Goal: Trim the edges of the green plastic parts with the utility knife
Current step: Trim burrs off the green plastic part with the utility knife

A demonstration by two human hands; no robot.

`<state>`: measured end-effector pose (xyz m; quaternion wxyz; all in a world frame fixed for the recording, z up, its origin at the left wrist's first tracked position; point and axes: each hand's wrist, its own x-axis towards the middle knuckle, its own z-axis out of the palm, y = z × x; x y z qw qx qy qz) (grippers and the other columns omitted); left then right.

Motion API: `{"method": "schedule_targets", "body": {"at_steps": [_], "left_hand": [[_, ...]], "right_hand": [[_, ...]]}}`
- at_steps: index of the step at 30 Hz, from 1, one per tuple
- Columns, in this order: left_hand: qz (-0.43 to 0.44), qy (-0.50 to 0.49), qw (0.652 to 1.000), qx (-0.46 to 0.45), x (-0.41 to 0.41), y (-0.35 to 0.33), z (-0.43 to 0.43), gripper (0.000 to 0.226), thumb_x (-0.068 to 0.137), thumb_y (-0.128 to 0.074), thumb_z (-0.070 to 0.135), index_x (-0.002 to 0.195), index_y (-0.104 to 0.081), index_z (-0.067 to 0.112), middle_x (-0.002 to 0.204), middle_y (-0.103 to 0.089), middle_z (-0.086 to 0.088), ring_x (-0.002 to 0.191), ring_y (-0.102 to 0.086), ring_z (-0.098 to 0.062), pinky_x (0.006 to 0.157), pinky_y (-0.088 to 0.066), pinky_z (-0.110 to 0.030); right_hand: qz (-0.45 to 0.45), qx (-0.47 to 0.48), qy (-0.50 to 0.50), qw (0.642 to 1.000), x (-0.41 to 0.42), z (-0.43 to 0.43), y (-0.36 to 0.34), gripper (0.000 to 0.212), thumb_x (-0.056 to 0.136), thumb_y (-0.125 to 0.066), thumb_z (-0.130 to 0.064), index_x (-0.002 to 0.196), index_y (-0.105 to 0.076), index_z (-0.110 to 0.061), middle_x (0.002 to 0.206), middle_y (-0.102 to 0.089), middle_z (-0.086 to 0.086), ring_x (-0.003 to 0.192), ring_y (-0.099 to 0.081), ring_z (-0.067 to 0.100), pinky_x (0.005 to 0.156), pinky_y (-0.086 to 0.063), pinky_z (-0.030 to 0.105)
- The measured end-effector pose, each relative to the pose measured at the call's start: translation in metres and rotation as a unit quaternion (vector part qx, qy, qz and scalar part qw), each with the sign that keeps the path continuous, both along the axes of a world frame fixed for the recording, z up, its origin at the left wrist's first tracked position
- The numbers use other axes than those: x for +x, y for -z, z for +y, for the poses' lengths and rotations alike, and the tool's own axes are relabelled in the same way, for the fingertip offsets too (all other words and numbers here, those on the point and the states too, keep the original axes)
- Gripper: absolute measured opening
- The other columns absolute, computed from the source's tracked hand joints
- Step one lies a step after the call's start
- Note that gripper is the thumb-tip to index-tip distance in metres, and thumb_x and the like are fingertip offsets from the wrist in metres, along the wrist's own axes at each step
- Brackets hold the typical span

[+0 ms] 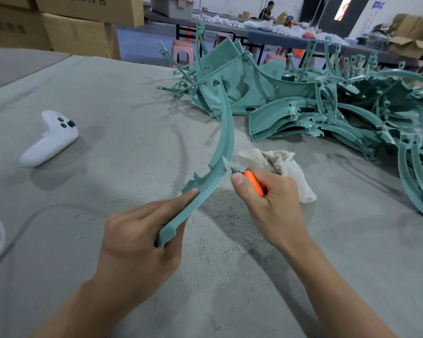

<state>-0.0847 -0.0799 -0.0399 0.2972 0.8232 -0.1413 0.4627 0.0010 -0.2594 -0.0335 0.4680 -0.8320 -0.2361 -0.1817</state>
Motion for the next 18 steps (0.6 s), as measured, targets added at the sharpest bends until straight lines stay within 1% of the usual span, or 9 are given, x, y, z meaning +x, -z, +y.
{"method": "schedule_targets", "body": {"at_steps": [4, 8, 10, 12, 13, 16, 18], "left_hand": [[-0.005, -0.003, 1.0, 0.009, 0.0, 0.0, -0.001, 0.024, 0.082, -0.061, 0.013, 0.106, -0.065, 0.015, 0.091, -0.057, 0.016, 0.078, -0.059, -0.01, 0.075, -0.037, 0.001], [-0.006, 0.002, 1.0, 0.008, 0.0, 0.0, -0.001, 0.024, 0.082, -0.062, 0.013, 0.106, -0.063, 0.016, 0.09, -0.057, 0.017, 0.076, -0.058, -0.009, 0.074, -0.037, 0.001], [-0.003, 0.002, 1.0, 0.017, -0.001, 0.001, -0.001, 0.026, 0.081, -0.063, 0.011, 0.106, -0.065, 0.015, 0.089, -0.058, 0.016, 0.076, -0.058, -0.009, 0.074, -0.037, 0.002], [0.001, 0.009, 1.0, 0.028, -0.002, 0.003, -0.001, 0.029, 0.078, -0.065, 0.008, 0.107, -0.068, 0.015, 0.089, -0.061, 0.018, 0.075, -0.057, -0.008, 0.076, -0.036, 0.003], [0.003, 0.015, 0.999, 0.032, -0.002, 0.003, -0.001, 0.031, 0.078, -0.066, 0.007, 0.107, -0.07, 0.015, 0.089, -0.064, 0.021, 0.073, -0.056, -0.007, 0.075, -0.036, 0.003], [0.006, 0.025, 0.999, 0.03, -0.002, 0.004, -0.001, 0.029, 0.079, -0.065, 0.008, 0.107, -0.071, 0.012, 0.087, -0.065, 0.019, 0.069, -0.055, -0.005, 0.073, -0.036, 0.002], [0.003, 0.021, 0.999, 0.024, -0.002, 0.001, -0.002, 0.026, 0.08, -0.064, 0.01, 0.106, -0.069, 0.013, 0.089, -0.061, 0.018, 0.072, -0.056, -0.005, 0.075, -0.036, 0.004]], "right_hand": [[0.007, 0.0, 0.015, 1.0, 0.001, 0.001, -0.001, 0.061, 0.084, -0.049, -0.062, 0.056, -0.036, -0.009, 0.055, -0.037, 0.011, 0.046, -0.029, 0.01, 0.047, -0.028, 0.035], [0.004, 0.001, 0.019, 1.0, 0.002, -0.001, -0.001, 0.06, 0.085, -0.049, -0.062, 0.056, -0.035, -0.011, 0.053, -0.035, 0.008, 0.046, -0.029, 0.009, 0.046, -0.026, 0.031], [0.002, 0.007, 0.025, 1.0, 0.004, -0.002, -0.001, 0.058, 0.086, -0.05, -0.061, 0.055, -0.033, -0.015, 0.05, -0.031, 0.001, 0.046, -0.028, 0.008, 0.046, -0.025, 0.029], [0.001, 0.01, 0.034, 0.999, 0.007, -0.004, -0.002, 0.058, 0.087, -0.049, -0.061, 0.055, -0.032, -0.017, 0.048, -0.03, -0.004, 0.045, -0.028, 0.008, 0.046, -0.025, 0.029], [0.0, 0.01, 0.037, 0.999, 0.009, -0.006, -0.002, 0.057, 0.088, -0.048, -0.061, 0.055, -0.033, -0.017, 0.048, -0.031, -0.003, 0.045, -0.029, 0.009, 0.047, -0.026, 0.031], [-0.004, 0.005, 0.041, 0.999, 0.012, -0.009, -0.003, 0.06, 0.088, -0.046, -0.061, 0.056, -0.037, -0.012, 0.051, -0.035, 0.003, 0.045, -0.031, 0.009, 0.047, -0.028, 0.033], [-0.008, 0.004, 0.035, 0.999, 0.011, -0.009, -0.004, 0.057, 0.088, -0.047, -0.06, 0.054, -0.034, -0.016, 0.049, -0.033, -0.002, 0.045, -0.03, 0.009, 0.047, -0.026, 0.03]]}}
